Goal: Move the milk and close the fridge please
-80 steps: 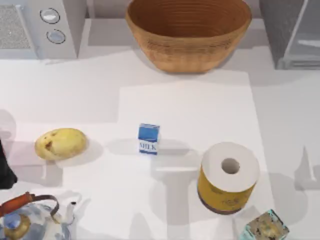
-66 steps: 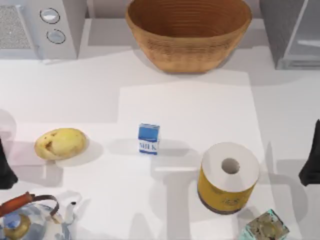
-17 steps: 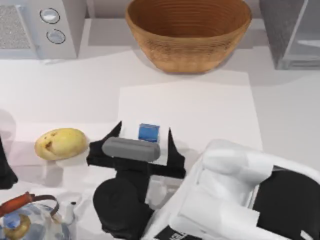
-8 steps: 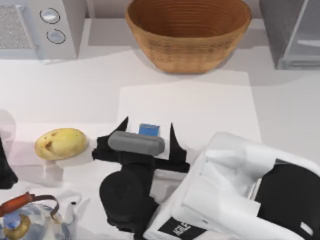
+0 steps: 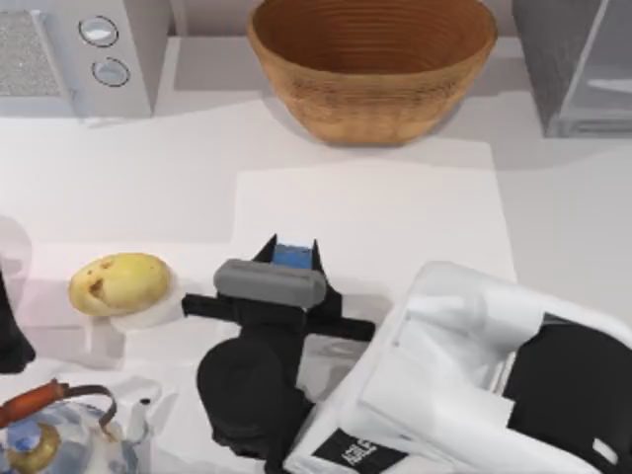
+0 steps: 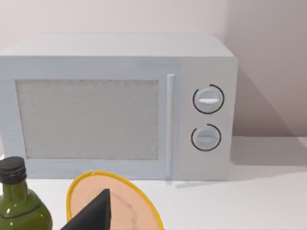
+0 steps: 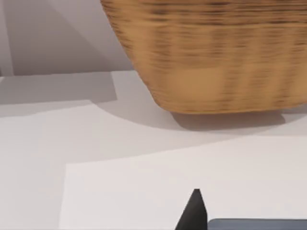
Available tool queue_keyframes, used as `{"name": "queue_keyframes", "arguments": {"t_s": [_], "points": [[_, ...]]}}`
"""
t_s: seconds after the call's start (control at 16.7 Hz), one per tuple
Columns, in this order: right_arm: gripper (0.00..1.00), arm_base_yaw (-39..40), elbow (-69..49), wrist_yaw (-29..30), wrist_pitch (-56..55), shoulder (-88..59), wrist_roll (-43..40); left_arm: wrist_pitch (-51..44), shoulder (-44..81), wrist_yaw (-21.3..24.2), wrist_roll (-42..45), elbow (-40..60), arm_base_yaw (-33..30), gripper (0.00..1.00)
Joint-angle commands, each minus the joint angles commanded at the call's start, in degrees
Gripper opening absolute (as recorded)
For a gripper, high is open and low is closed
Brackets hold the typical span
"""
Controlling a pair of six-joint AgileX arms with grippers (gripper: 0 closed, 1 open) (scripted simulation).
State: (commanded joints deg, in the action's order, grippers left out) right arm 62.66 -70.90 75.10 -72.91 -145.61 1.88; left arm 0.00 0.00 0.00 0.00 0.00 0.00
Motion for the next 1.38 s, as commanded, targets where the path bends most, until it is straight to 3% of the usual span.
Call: {"name": "queue_keyframes", "arguments": {"t_s": [0.12,0.18,1.38], "points": [[0.02,0.0,0.0,0.0,0.0,0.0,0.0,0.0,0.0,0.0,0.0,0.0,0.0,1.0],[0.0,0.0,0.0,0.0,0.0,0.0,0.0,0.0,0.0,0.0,0.0,0.0,0.0,1.0],[0.0,0.2,1.5,0.0,4.5,5.8,0.3,0.0,0.0,0.0,0.0,0.0,0.0,1.0]]}}
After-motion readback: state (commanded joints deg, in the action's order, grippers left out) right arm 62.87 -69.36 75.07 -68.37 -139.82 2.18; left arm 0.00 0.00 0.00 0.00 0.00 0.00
